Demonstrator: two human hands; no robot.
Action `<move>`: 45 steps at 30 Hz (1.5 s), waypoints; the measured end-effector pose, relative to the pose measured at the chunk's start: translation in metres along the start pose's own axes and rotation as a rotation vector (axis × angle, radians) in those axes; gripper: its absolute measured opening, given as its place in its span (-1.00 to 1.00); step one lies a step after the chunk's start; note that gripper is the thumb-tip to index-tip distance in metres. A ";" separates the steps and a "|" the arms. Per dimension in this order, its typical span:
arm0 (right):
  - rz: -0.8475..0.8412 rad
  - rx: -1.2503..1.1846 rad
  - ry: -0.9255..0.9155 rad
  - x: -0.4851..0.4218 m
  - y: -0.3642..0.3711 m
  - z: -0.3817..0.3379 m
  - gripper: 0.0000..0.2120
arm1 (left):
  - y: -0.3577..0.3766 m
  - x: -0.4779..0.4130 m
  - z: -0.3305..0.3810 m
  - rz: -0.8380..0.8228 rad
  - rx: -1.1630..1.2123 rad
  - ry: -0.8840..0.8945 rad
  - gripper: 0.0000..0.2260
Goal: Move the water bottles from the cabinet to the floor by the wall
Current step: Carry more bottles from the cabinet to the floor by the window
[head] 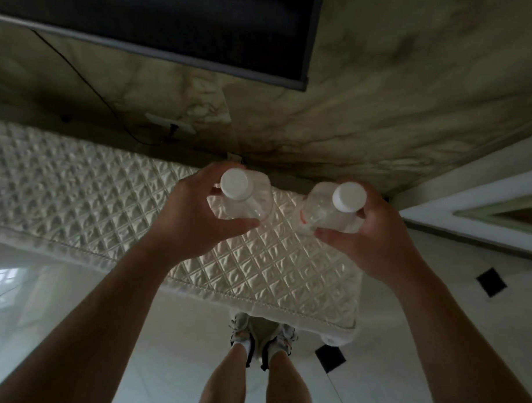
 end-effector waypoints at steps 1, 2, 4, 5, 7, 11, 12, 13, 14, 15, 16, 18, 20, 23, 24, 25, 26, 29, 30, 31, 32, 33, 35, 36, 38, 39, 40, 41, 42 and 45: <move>-0.003 -0.011 0.002 0.005 -0.003 -0.013 -0.43 | -0.012 0.003 0.007 0.017 0.012 0.006 -0.36; -0.006 -0.017 0.000 0.011 -0.005 -0.027 -0.46 | -0.024 0.005 0.015 0.031 0.028 0.013 -0.37; -0.008 -0.024 -0.006 0.022 -0.011 -0.054 -0.47 | -0.049 0.011 0.033 0.054 0.068 0.032 -0.40; -0.006 -0.027 -0.011 0.028 -0.013 -0.067 -0.47 | -0.061 0.013 0.042 0.063 0.084 0.046 -0.41; 0.004 -0.023 -0.038 0.039 -0.018 -0.094 -0.47 | -0.085 0.019 0.060 0.074 0.103 0.072 -0.43; 0.013 -0.025 -0.092 0.063 -0.026 -0.145 -0.45 | -0.126 0.032 0.088 0.112 0.140 0.087 -0.43; 0.018 -0.034 -0.103 0.069 -0.028 -0.157 -0.44 | -0.136 0.034 0.095 0.122 0.146 0.091 -0.43; 0.026 -0.042 -0.115 0.074 -0.030 -0.168 -0.44 | -0.145 0.037 0.101 0.128 0.145 0.098 -0.43; 0.038 -0.047 -0.126 0.080 -0.032 -0.178 -0.43 | -0.154 0.039 0.107 0.131 0.142 0.104 -0.43; 0.052 -0.051 -0.140 0.085 -0.033 -0.188 -0.41 | -0.163 0.042 0.112 0.137 0.142 0.109 -0.44; 0.063 -0.055 -0.154 0.090 -0.034 -0.198 -0.40 | -0.172 0.044 0.118 0.141 0.148 0.109 -0.45; 0.075 -0.062 -0.184 0.101 -0.036 -0.217 -0.38 | -0.189 0.048 0.127 0.140 0.161 0.110 -0.46; 0.074 -0.070 -0.210 0.110 -0.037 -0.232 -0.40 | -0.201 0.053 0.133 0.134 0.172 0.105 -0.46; 0.073 -0.071 -0.241 0.122 -0.039 -0.251 -0.41 | -0.218 0.061 0.142 0.141 0.190 0.110 -0.40; 0.074 -0.072 -0.253 0.126 -0.039 -0.255 -0.41 | -0.223 0.065 0.145 0.142 0.191 0.119 -0.39; 0.076 -0.077 -0.262 0.129 -0.040 -0.260 -0.41 | -0.227 0.068 0.148 0.141 0.194 0.126 -0.38; 0.075 -0.083 -0.272 0.132 -0.040 -0.263 -0.41 | -0.230 0.071 0.152 0.140 0.201 0.131 -0.38; 0.062 -0.081 -0.310 0.140 -0.042 -0.272 -0.41 | -0.237 0.081 0.159 0.152 0.212 0.134 -0.39; 0.053 -0.078 -0.321 0.142 -0.043 -0.275 -0.40 | -0.239 0.084 0.161 0.161 0.206 0.132 -0.39; 0.043 -0.078 -0.328 0.144 -0.044 -0.276 -0.40 | -0.240 0.087 0.163 0.170 0.197 0.127 -0.39; 0.035 -0.081 -0.336 0.145 -0.045 -0.278 -0.40 | -0.240 0.091 0.165 0.182 0.188 0.123 -0.40; 0.029 -0.082 -0.345 0.146 -0.047 -0.279 -0.40 | -0.241 0.094 0.167 0.194 0.179 0.119 -0.40; 0.008 -0.080 -0.364 0.149 -0.051 -0.282 -0.41 | -0.240 0.101 0.170 0.214 0.175 0.108 -0.38; -0.003 -0.080 -0.372 0.150 -0.053 -0.284 -0.42 | -0.239 0.104 0.172 0.224 0.176 0.097 -0.36; -0.024 -0.079 -0.387 0.152 -0.058 -0.287 -0.42 | -0.237 0.112 0.178 0.247 0.185 0.075 -0.35; -0.036 -0.079 -0.391 0.152 -0.060 -0.287 -0.41 | -0.236 0.116 0.181 0.258 0.187 0.067 -0.35; -0.051 -0.080 -0.397 0.153 -0.062 -0.287 -0.39 | -0.235 0.120 0.184 0.268 0.185 0.057 -0.36; -0.068 -0.079 -0.404 0.154 -0.064 -0.287 -0.39 | -0.234 0.125 0.188 0.278 0.182 0.047 -0.37; -0.086 -0.079 -0.412 0.155 -0.066 -0.288 -0.39 | -0.233 0.129 0.191 0.289 0.179 0.039 -0.39; -0.142 -0.084 -0.433 0.157 -0.069 -0.290 -0.41 | -0.231 0.142 0.198 0.322 0.151 0.018 -0.43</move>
Point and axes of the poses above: each hand's wrist, its own x-axis away from the middle knuckle, its own y-axis out of the palm, z = x × y, the point moved 2 cm from there along -x, towards the middle knuckle, and after that the axes turned 10 degrees about -x, right-handed, at the moved point
